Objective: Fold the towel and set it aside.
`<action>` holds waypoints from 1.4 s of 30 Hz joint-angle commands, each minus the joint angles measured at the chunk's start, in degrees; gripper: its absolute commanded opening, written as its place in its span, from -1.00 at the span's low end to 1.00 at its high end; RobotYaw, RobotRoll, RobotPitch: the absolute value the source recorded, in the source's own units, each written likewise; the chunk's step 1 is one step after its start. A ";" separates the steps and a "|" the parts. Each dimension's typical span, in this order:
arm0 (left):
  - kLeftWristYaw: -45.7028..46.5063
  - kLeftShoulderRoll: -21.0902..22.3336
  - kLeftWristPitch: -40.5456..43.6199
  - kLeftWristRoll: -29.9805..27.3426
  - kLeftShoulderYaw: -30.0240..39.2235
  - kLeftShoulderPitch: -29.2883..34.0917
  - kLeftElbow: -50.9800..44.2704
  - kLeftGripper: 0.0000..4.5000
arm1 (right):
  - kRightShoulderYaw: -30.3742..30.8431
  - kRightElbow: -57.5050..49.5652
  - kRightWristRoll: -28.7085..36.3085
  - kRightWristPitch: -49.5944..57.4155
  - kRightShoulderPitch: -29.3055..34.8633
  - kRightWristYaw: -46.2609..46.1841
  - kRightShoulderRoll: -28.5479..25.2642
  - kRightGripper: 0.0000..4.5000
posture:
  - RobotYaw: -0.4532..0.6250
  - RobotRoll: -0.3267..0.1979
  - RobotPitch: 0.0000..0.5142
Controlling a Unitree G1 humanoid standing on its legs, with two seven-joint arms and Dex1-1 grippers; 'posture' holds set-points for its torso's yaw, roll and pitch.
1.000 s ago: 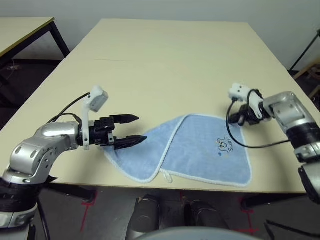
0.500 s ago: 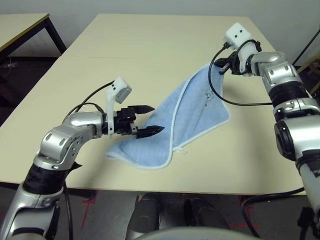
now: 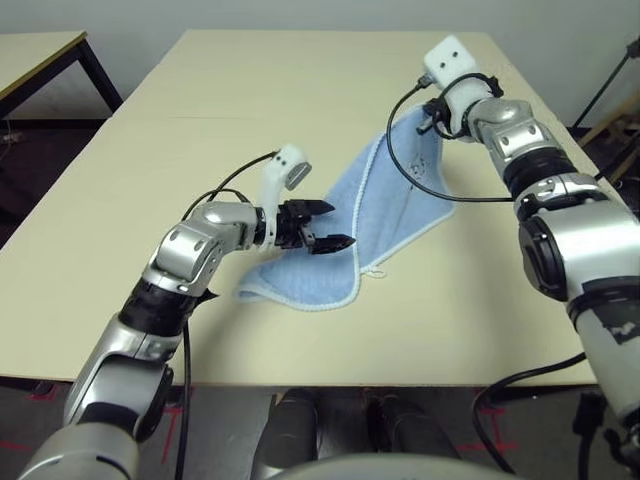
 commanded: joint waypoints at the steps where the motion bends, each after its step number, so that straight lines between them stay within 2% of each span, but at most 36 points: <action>1: -4.55 2.04 4.95 -0.42 -2.89 -0.05 -0.53 1.00 | -0.67 0.57 -0.82 0.11 -2.11 -0.54 0.75 -0.99 | -0.04 0.25 -0.80; 4: -6.03 1.91 6.91 -0.72 -3.51 -0.40 -0.47 1.00 | -1.00 0.56 -0.84 0.01 -2.54 -0.32 0.94 -0.99 | -0.06 0.25 -0.79; 8: -7.25 2.02 6.21 2.75 -7.25 -1.58 0.56 1.00 | -1.36 0.45 -0.99 -0.06 -2.99 0.14 0.64 -0.99 | -0.09 0.25 -0.81; 11: -10.00 4.46 4.33 6.50 -11.56 -2.52 1.53 1.00 | -1.61 0.42 -1.14 -0.09 -3.22 0.15 0.16 -0.99 | -0.08 0.25 -0.82; 18: -13.35 7.00 5.68 7.06 -13.22 -1.44 -1.48 1.00 | -2.16 0.43 -1.03 -0.49 -3.86 0.33 -0.28 -0.99 | -0.07 0.25 -0.84; 31: -12.95 -0.36 5.43 10.52 -14.85 -3.06 4.03 1.00 | -3.29 0.31 -0.92 -0.75 -2.84 1.40 -1.65 -0.99 | -0.14 0.25 -0.85; 35: -12.60 -0.88 5.14 11.18 -15.02 -2.48 4.04 0.60 | -3.65 0.24 -0.81 -0.70 -2.76 1.42 -1.92 -1.00 | -0.16 0.25 -0.85; 42: -13.28 0.57 5.38 10.90 -13.76 -1.03 2.53 -0.45 | -4.29 0.09 -0.45 -0.56 -2.20 1.42 -2.15 -1.00 | -0.19 0.25 -0.85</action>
